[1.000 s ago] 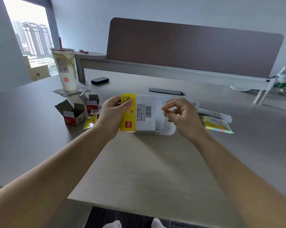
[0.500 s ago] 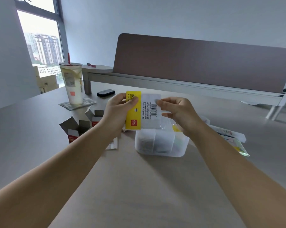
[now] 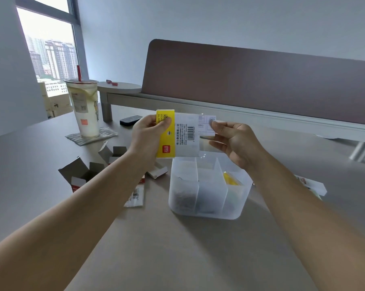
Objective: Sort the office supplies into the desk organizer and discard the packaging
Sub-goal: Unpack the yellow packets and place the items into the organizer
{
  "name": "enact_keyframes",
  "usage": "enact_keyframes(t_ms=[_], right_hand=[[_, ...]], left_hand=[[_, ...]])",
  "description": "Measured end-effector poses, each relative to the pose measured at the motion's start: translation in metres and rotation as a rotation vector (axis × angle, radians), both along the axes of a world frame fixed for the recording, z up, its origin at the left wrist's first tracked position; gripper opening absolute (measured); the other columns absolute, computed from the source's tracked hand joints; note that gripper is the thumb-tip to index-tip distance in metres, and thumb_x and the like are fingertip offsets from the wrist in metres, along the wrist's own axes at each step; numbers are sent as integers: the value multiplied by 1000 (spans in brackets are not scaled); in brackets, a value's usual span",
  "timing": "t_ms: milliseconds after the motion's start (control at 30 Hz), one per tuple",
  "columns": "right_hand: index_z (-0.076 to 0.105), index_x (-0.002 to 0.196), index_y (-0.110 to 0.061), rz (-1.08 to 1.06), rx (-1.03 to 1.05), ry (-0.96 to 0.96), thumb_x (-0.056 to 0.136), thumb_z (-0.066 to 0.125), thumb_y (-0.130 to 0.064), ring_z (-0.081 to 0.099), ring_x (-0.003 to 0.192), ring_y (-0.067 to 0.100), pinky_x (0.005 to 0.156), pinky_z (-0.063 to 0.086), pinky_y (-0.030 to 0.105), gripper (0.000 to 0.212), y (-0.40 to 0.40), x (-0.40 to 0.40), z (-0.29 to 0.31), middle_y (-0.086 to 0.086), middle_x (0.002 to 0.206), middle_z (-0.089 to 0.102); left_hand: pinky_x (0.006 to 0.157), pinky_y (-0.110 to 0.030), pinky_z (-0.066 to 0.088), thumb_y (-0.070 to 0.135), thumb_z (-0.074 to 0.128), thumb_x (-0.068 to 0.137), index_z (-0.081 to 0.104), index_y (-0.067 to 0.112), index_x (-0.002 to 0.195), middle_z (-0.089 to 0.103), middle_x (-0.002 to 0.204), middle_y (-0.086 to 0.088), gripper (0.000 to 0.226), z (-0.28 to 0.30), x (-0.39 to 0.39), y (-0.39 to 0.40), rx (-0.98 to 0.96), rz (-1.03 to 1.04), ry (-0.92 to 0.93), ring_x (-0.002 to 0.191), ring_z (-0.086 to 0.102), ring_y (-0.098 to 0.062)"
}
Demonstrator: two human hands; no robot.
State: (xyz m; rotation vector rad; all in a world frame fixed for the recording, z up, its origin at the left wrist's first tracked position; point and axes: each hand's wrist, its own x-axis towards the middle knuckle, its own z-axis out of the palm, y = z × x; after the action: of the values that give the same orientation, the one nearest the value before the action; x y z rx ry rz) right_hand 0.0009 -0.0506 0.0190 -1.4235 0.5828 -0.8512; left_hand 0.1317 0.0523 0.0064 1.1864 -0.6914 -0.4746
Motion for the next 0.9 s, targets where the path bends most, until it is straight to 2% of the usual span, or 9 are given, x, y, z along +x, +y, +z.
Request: enact_keyframes(t_ms=[133, 233, 300, 367, 433, 500, 667, 800, 900], right_hand=[[55, 80, -9, -28, -58, 62, 89, 51, -13, 64, 80, 27, 66, 55, 26, 11, -11, 3, 1, 14, 98, 62], [54, 84, -4, -73, -53, 23, 91, 48, -11, 64, 80, 28, 60, 56, 23, 12, -19, 3, 3, 14, 91, 62], [53, 76, -5, -122, -60, -12, 90, 48, -9, 63, 66, 21, 57, 57, 22, 16, -25, 1, 4, 11, 81, 61], [53, 79, -4, -170, -131, 6, 91, 47, -10, 63, 64, 18, 58, 57, 21, 15, -32, -3, 4, 11, 82, 61], [54, 85, -4, -231, -292, 111, 92, 45, -12, 62, 79, 21, 63, 56, 20, 14, -39, -7, 3, 12, 92, 60], [55, 81, -8, -231, -431, 189, 92, 45, -12, 60, 85, 22, 68, 55, 22, 15, -42, -12, 4, 12, 91, 59], [56, 82, -7, -49, -650, 441, 90, 49, -10, 51, 68, 15, 67, 50, 24, 11, -40, -18, 7, 2, 70, 54], [58, 85, -9, 28, -776, 637, 89, 50, -13, 49, 69, 16, 67, 43, 28, 11, -35, -15, 7, 5, 77, 58], [59, 88, -9, 3, -837, 681, 90, 48, -14, 49, 67, 13, 60, 39, 21, 12, -34, -13, 8, 4, 80, 57]], left_hand=[[77, -46, 53, 16, 53, 88, 55, 18, 78, 62, 85, -3, 10, -6, 6, -9, 4, 19, 54, 82, 62, -24], [80, -50, 53, 16, 54, 87, 54, 17, 80, 62, 88, -4, 7, -11, 12, -12, 14, 33, 101, 88, 62, -27], [78, -49, 53, 16, 53, 87, 53, 18, 80, 61, 89, -4, 7, -15, 16, -12, 14, 47, 134, 89, 62, -26], [72, -43, 54, 17, 53, 88, 51, 19, 80, 60, 87, -2, 8, -17, 20, -12, 0, 69, 162, 83, 61, -22], [68, -39, 53, 17, 52, 88, 49, 20, 79, 59, 85, 0, 10, -19, 23, -11, -15, 97, 178, 78, 59, -17], [65, -36, 52, 17, 52, 88, 48, 21, 78, 58, 84, 1, 11, -20, 26, -10, -32, 115, 196, 76, 58, -15], [61, -34, 51, 17, 51, 88, 48, 19, 80, 58, 84, 2, 9, -23, 27, -8, -35, 97, 223, 75, 58, -15], [60, -34, 51, 17, 52, 88, 49, 18, 83, 59, 85, 0, 5, -24, 27, -7, -12, 77, 231, 75, 59, -16], [62, -35, 52, 17, 52, 88, 50, 13, 96, 59, 85, 0, 9, -23, 25, -7, 7, 70, 220, 76, 59, -16]])
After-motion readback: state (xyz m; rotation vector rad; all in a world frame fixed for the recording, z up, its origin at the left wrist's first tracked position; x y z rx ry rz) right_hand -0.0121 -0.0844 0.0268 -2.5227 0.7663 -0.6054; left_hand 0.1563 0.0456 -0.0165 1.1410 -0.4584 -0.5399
